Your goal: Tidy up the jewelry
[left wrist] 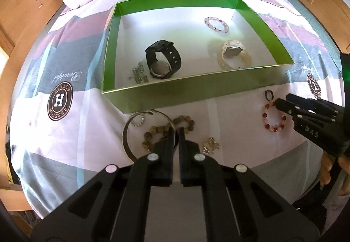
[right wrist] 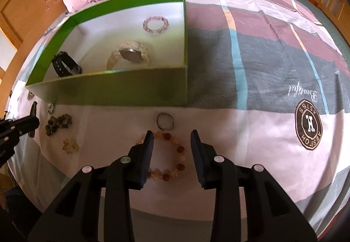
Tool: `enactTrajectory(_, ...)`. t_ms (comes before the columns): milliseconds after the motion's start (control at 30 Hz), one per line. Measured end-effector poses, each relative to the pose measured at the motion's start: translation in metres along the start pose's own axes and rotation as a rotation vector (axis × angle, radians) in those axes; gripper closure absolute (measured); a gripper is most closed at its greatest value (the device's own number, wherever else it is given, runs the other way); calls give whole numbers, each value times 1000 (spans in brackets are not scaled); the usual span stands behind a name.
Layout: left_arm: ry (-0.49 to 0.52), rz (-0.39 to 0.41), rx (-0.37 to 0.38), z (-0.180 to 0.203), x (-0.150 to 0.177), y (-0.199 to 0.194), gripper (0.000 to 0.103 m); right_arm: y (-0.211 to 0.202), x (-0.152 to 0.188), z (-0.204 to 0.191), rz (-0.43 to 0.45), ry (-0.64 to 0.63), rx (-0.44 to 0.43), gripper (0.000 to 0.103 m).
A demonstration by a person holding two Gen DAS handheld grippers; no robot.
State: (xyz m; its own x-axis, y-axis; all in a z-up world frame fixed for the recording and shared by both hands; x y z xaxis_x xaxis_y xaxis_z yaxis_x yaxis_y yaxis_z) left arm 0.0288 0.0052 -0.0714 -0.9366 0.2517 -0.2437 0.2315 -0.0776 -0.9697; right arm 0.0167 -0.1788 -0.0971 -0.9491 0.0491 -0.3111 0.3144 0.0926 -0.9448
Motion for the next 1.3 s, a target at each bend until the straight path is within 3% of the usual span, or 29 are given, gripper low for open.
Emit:
enactTrajectory(67, 5, 0, 2, -1, 0, 0, 99, -1, -3, -6, 29, -14, 0, 64)
enactTrajectory(133, 7, 0, 3, -2, 4, -3, 99, 0, -4, -12, 48, -35, 8, 51)
enactTrajectory(300, 5, -6, 0, -2, 4, 3, 99, 19, -8, -24, 37, -105, 102, 47)
enactTrajectory(467, -1, -10, -2, -4, 3, 5, 99, 27, -7, -31, 3, -133, 82, 82)
enactTrajectory(567, 2, -12, -2, -4, 3, 6, 99, 23, -5, -32, 4, -134, 51, 94)
enactTrajectory(800, 10, -19, -8, -1, 3, 8, 99, 11, -4, -30, 31, -112, 31, 96)
enactTrajectory(967, 14, -22, -10, 1, 4, 9, 98, 16, -6, -11, 1, -30, 30, 93)
enactTrajectory(1033, 13, -21, -9, 0, 4, 9, 98, 15, -7, -6, 4, 3, 28, 82)
enactTrajectory(1200, -3, -21, 9, -5, 3, 7, 98, 3, -11, 8, 39, 78, -2, 77)
enactTrajectory(1300, -10, -22, 9, -7, 3, 8, 98, -3, -13, 22, 59, 144, -19, 65)
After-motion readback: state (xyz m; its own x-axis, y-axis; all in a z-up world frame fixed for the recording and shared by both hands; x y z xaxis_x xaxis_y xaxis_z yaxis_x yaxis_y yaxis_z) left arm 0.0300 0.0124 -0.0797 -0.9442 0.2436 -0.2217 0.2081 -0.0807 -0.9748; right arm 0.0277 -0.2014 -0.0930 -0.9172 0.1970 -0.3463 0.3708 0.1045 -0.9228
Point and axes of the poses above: each gripper's, at about its wrist camera, not at the fingertips, and y roughly the way its jaws point, z to its right, x to its underside, the point moved 4 cm from there along y, roughly the way its jaws point, and after that the axes turned 10 degrees about -z, right-handed, at the moved point
